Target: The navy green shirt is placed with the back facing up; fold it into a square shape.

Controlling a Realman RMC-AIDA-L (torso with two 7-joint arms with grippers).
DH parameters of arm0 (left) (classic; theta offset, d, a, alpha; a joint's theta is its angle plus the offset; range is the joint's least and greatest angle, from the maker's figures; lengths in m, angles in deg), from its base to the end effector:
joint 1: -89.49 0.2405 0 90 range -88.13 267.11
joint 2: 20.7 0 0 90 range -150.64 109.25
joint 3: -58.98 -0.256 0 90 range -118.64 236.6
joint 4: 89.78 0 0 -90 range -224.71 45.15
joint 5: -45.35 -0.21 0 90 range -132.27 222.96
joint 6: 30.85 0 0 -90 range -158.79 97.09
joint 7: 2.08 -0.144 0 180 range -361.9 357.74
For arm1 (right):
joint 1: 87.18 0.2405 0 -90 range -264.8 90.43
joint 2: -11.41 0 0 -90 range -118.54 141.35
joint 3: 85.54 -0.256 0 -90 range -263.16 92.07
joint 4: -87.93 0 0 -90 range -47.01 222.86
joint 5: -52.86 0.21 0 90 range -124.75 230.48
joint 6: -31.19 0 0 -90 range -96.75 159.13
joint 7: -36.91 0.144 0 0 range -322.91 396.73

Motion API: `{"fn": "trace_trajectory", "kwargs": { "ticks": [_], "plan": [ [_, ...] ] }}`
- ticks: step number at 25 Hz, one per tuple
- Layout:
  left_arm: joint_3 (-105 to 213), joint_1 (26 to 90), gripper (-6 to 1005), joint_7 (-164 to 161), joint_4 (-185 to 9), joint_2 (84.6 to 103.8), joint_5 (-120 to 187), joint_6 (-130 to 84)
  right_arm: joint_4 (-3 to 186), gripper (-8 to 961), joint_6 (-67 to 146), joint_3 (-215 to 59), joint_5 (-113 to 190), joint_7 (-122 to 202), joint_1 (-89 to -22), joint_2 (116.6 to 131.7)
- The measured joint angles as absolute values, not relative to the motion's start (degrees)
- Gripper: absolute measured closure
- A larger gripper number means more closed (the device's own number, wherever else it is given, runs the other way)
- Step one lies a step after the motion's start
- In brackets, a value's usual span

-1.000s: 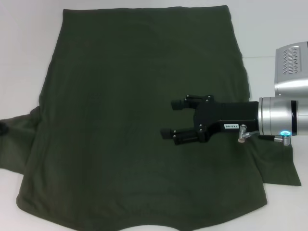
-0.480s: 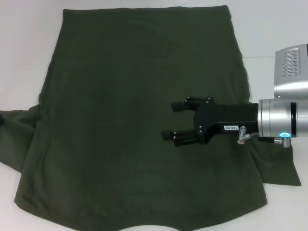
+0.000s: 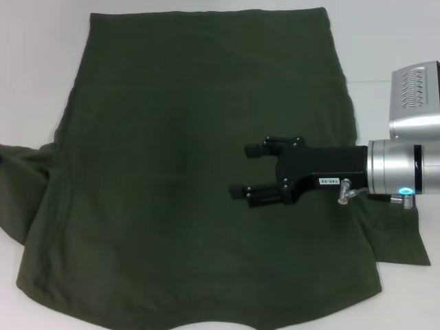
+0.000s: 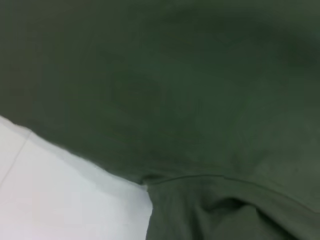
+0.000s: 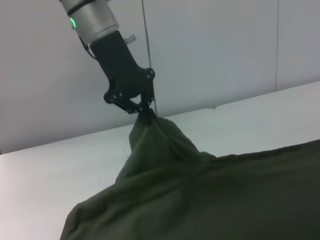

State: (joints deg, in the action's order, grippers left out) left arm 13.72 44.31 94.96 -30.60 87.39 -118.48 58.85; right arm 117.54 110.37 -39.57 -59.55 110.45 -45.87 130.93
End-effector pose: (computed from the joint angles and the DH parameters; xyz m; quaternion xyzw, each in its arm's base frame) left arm -0.2587 0.4113 0.1372 -0.9310 -0.1370 0.2595 0.2169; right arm 0.2094 0.3722 -0.0396 -0.9604 0.1337 0.2142 0.1177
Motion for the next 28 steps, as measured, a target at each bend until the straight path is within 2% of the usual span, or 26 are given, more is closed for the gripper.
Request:
{"fn": "trace_trajectory", "kwargs": {
  "ticks": [12, 22, 28],
  "plan": [
    [6.59, 41.61, 970, 99.72, -26.90, 86.70, -118.48, 64.72, 117.04, 7, 109.58, -39.30, -59.55, 109.69, -45.93, 131.00],
    [-0.99, 36.62, 970, 105.89, -26.66, 84.46, -118.55, 69.08, 116.76, 7, 109.49, -39.30, -59.55, 108.81, -46.03, 131.02],
    [-4.94, 33.60, 971, 108.97, -28.75, 84.27, -118.58, 70.02, 116.73, 6, 109.49, -39.23, -59.55, 108.55, -46.12, 131.02]
  ]
}}
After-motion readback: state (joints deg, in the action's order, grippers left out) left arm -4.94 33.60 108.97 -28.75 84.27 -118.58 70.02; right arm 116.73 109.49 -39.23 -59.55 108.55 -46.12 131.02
